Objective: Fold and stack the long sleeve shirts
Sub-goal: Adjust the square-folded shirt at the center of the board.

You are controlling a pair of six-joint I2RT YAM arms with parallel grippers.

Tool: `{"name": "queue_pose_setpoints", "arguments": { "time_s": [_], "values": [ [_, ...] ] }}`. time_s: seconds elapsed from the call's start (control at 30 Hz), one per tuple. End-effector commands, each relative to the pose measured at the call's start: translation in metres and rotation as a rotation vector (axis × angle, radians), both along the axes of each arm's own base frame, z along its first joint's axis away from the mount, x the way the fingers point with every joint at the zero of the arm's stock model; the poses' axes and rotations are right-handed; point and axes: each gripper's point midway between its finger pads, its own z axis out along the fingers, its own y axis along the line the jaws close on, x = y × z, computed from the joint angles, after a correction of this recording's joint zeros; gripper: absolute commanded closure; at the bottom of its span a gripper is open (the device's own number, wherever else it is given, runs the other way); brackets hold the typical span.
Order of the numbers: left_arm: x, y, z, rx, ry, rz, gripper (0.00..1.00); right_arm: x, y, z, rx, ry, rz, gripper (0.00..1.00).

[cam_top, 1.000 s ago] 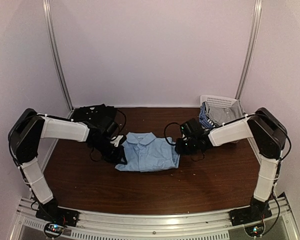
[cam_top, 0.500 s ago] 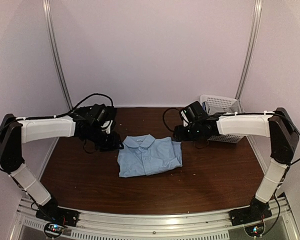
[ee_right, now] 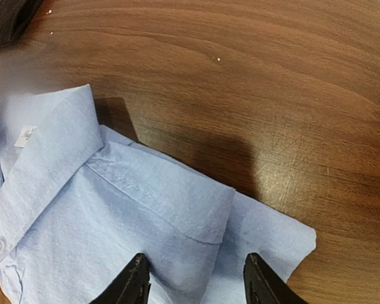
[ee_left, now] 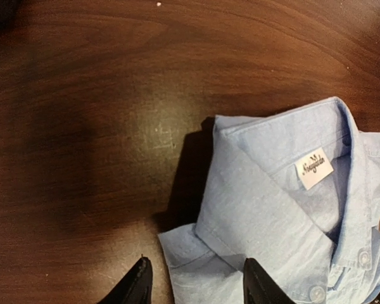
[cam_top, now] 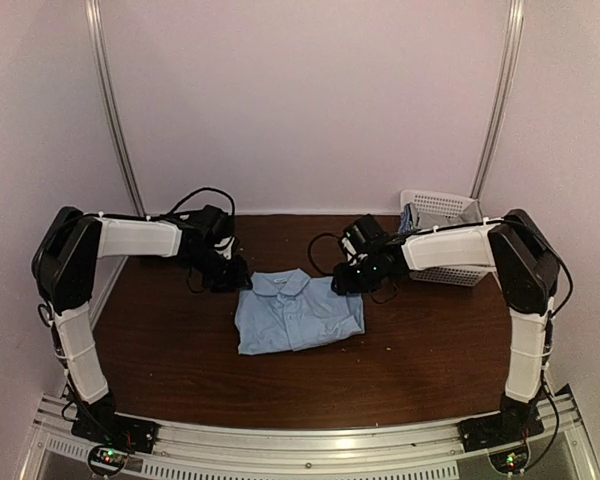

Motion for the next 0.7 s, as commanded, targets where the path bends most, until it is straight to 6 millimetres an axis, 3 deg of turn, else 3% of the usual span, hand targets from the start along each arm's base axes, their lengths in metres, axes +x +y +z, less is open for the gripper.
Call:
{"name": "queue_pose_setpoints", "arguments": {
  "time_s": [0.0, 0.13, 0.27, 0.37, 0.67],
  "values": [
    [0.008, -0.006, -0.001, -0.015, -0.014, -0.026, 0.51, 0.004, 0.011, 0.007, 0.025, -0.008, 0.024, 0.48],
    [0.005, -0.011, -0.008, -0.04, 0.0, -0.046, 0.62, 0.005, 0.013, 0.009, 0.033, -0.01, 0.025, 0.64],
    [0.005, -0.022, 0.0, -0.071, -0.016, -0.078, 0.86, 0.004, 0.013, 0.016, 0.034, -0.019, 0.029, 0.87],
    [0.003, -0.028, 0.013, -0.079, -0.045, -0.099, 0.98, 0.003, 0.011, 0.029, 0.036, -0.038, 0.024, 1.0],
    [-0.005, -0.055, 0.056, -0.054, -0.139, -0.159, 1.0, -0.016, -0.011, 0.063, 0.048, -0.077, -0.02, 1.0]
  ]
}}
